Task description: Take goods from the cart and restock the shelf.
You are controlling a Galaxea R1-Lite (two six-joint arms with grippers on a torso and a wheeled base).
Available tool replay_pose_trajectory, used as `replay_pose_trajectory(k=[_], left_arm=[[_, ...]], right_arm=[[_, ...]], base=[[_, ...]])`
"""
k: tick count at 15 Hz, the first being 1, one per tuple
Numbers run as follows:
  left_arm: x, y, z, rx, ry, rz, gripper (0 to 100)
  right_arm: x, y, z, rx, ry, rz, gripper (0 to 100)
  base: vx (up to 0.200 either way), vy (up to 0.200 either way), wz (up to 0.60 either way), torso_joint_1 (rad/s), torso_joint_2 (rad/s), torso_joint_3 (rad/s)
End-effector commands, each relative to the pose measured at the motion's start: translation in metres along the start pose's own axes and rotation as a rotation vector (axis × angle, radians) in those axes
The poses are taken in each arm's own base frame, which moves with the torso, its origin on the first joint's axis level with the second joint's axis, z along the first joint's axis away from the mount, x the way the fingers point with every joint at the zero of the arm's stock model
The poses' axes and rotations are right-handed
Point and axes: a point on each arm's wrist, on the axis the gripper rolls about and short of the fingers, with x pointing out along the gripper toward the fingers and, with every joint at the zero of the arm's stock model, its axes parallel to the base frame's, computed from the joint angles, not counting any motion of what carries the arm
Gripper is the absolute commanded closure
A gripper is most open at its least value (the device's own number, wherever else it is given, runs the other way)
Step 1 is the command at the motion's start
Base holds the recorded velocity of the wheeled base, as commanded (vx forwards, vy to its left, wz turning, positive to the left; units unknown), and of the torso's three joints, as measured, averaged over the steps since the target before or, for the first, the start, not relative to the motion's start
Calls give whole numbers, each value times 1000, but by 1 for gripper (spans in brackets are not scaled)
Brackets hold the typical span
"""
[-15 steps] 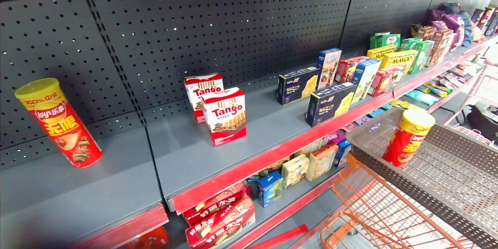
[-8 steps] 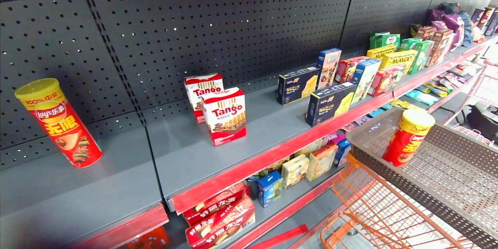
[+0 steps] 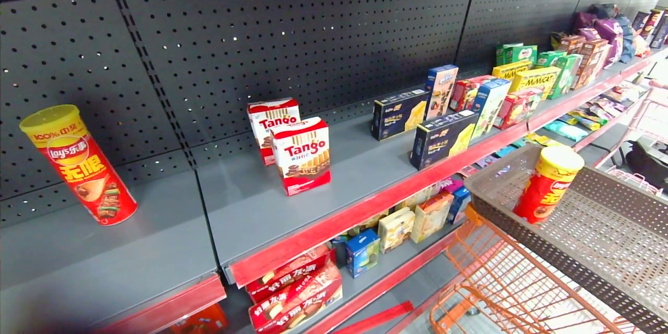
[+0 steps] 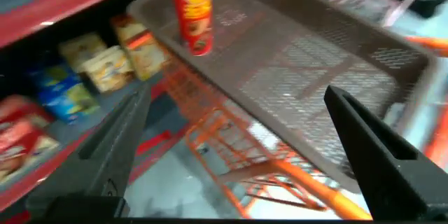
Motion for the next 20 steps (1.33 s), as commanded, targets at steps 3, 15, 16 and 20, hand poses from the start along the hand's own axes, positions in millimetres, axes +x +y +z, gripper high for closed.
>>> replay_pose_trajectory(k=[3, 15, 16, 20], left_arm=[[0, 0, 0, 0, 1, 0, 0], [0, 0, 0, 0, 1, 0, 0], [0, 0, 0, 0, 1, 0, 0], [0, 0, 0, 0, 1, 0, 0]], right_arm=[[91, -2, 16, 48, 119, 177, 0], [189, -8, 1, -118, 58, 177, 0], [190, -8, -7, -156, 73, 184, 0], [206, -3, -24, -184, 109, 215, 0]], base=[[0, 0, 0, 0, 0, 0], [0, 0, 0, 0, 0, 0], [0, 0, 0, 0, 0, 0], [0, 0, 0, 0, 0, 0]])
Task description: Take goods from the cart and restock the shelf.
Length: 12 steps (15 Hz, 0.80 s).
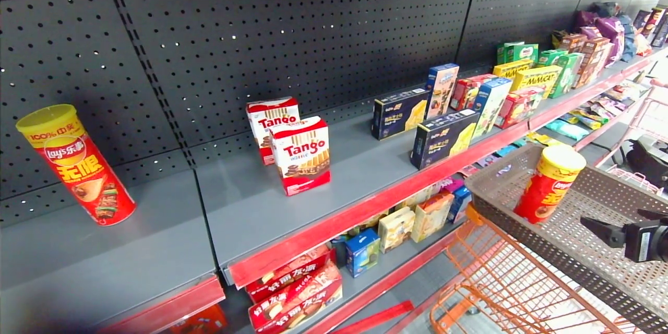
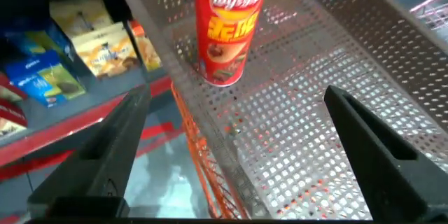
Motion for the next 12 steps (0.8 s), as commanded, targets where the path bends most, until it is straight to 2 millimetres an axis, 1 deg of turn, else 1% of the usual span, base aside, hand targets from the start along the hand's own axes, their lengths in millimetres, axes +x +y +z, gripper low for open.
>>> replay_pose_trajectory(k=[1, 3, 7, 9, 12], left_arm=[[0, 0, 0, 0, 1, 0, 0], [0, 0, 0, 0, 1, 0, 0], [0, 0, 0, 0, 1, 0, 0], [0, 0, 0, 0, 1, 0, 0], [0, 0, 0, 0, 1, 0, 0]], right_arm=[[14, 0, -9, 9, 51, 21, 0], [28, -7, -13, -42, 69, 8, 0], [48, -17, -21, -102, 118, -1, 0], [64, -21, -20, -99, 117, 15, 0], [77, -26, -19, -108, 100, 64, 0]], base=[[0, 0, 0, 0, 0, 0], [0, 0, 0, 0, 0, 0], [0, 0, 0, 0, 0, 0], [0, 0, 0, 0, 0, 0], [0, 0, 0, 0, 0, 0]])
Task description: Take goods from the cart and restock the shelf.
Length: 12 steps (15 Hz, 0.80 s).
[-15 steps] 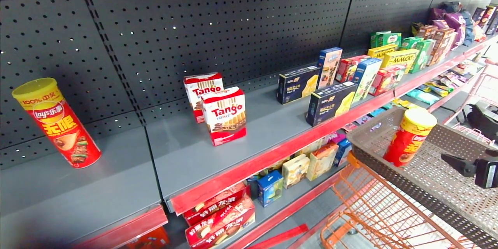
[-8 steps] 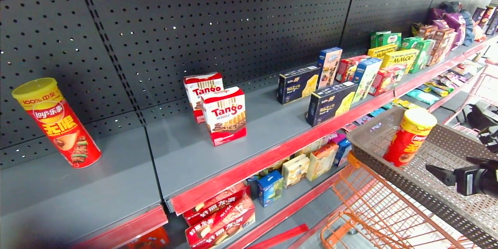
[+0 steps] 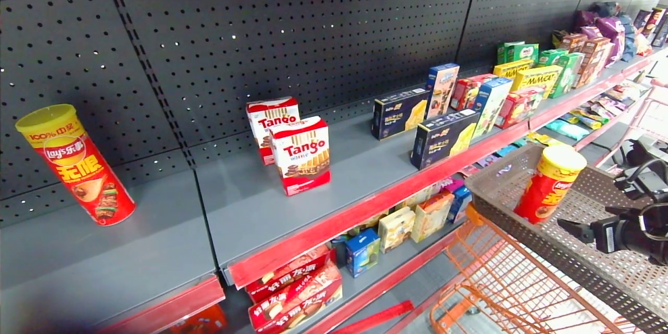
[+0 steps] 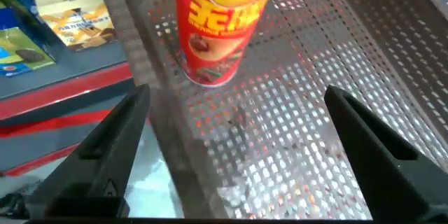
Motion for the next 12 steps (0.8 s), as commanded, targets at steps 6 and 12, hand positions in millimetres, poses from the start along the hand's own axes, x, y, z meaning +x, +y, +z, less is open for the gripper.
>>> replay_pose_trajectory(k=[6, 12], left_arm=[[0, 0, 0, 0, 1, 0, 0], [0, 0, 0, 0, 1, 0, 0]], right_arm=[[42, -9, 1, -25, -8, 64, 0], [61, -10, 8, -41, -32, 78, 0]], base=[[0, 0, 0, 0, 0, 0], [0, 0, 0, 0, 0, 0]])
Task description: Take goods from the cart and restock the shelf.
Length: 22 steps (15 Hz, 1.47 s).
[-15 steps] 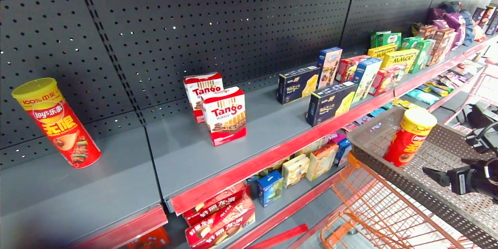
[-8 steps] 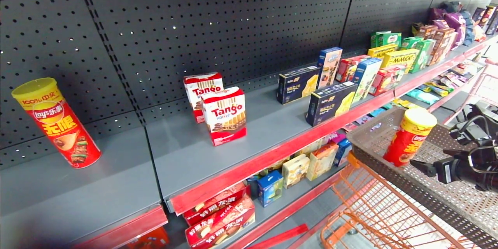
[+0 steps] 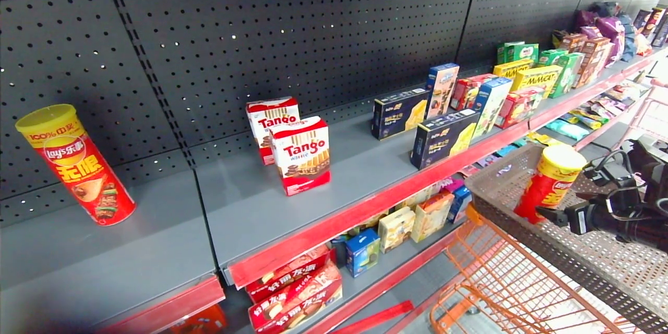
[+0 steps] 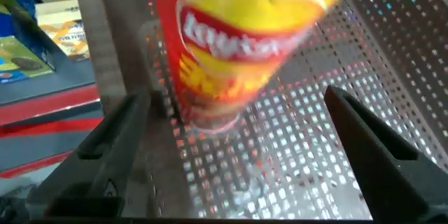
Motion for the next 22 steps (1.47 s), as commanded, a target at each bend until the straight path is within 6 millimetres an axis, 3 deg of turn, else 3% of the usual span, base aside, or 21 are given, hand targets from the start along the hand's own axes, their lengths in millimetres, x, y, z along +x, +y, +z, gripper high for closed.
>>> replay_pose_trajectory(k=[1, 4, 7, 8, 10, 11, 13, 19, 22], left_arm=[[0, 0, 0, 0, 1, 0, 0], [0, 0, 0, 0, 1, 0, 0], [0, 0, 0, 0, 1, 0, 0], [0, 0, 0, 0, 1, 0, 0], [0, 0, 0, 0, 1, 0, 0], [0, 0, 0, 0, 1, 0, 0], [0, 0, 0, 0, 1, 0, 0], [0, 0, 0, 0, 1, 0, 0], [0, 0, 0, 0, 1, 0, 0]], right_arm=[[14, 1, 3, -14, -22, 12, 0], [29, 2, 7, -27, -41, 23, 0], [57, -2, 9, -41, -68, 30, 0], [57, -2, 9, -41, -68, 30, 0], [89, -4, 8, -52, -86, 41, 0], [94, -4, 6, -50, -80, 44, 100], [88, -10, 5, -48, -89, 20, 100], [44, -23, 21, -51, -134, -50, 100], [-18, -22, 45, 11, -192, -106, 100]], base=[[0, 0, 0, 0, 0, 0], [0, 0, 0, 0, 0, 0], [0, 0, 0, 0, 0, 0], [0, 0, 0, 0, 0, 0], [0, 0, 0, 0, 0, 0], [0, 0, 0, 0, 0, 0], [0, 0, 0, 0, 0, 0], [0, 0, 0, 0, 0, 0], [0, 0, 0, 0, 0, 0]])
